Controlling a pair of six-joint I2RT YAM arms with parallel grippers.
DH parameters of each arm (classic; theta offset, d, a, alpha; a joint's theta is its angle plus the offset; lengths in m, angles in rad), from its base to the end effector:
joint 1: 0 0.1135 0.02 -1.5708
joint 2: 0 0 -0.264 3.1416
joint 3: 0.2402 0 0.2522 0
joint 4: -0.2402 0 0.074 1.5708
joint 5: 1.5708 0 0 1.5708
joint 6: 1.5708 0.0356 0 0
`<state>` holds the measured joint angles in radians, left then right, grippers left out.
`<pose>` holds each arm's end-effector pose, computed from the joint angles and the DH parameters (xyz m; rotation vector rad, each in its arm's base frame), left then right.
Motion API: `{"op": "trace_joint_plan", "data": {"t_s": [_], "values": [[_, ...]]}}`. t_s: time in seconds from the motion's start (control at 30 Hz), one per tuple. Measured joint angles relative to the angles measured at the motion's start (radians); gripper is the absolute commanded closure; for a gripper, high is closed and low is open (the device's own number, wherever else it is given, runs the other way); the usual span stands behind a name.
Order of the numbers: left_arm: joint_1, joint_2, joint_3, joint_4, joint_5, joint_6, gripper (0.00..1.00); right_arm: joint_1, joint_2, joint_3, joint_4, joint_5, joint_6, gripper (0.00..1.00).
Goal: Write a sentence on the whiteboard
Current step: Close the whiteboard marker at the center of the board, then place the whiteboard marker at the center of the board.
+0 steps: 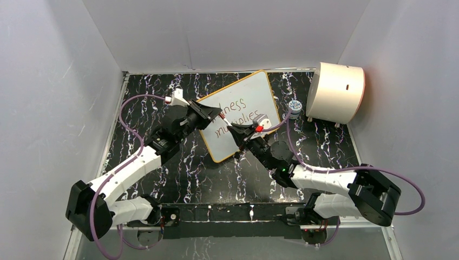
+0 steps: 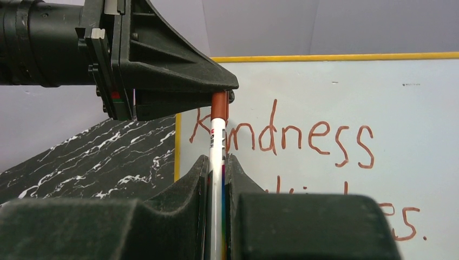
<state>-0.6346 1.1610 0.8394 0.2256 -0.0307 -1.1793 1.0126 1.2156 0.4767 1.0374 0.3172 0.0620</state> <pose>0.2223 -0.1623 0.3246 -0.5232 1.7772 -1.3078 0.1433 0.2085 0.2721 -0.3423 1.2764 0.7176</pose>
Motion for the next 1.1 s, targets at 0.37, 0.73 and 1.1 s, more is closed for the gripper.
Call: {"op": "trace_joint_plan", "data": {"t_s": [0.37, 0.73, 1.1], "values": [[-0.008, -0.066, -0.032, -0.008, -0.06, 0.018, 0.92, 0.002, 0.006, 0.041, -0.048, -0.035, 0.008, 1.0], [-0.068, -0.095, 0.146, -0.355, -0.14, 0.349, 0.35, -0.03, -0.197, 0.047, -0.435, 0.058, 0.035, 1.0], [0.269, -0.108, 0.24, -0.473, -0.178, 0.609, 0.21, -0.09, -0.336, 0.058, -1.004, 0.32, 0.239, 1.0]]}}
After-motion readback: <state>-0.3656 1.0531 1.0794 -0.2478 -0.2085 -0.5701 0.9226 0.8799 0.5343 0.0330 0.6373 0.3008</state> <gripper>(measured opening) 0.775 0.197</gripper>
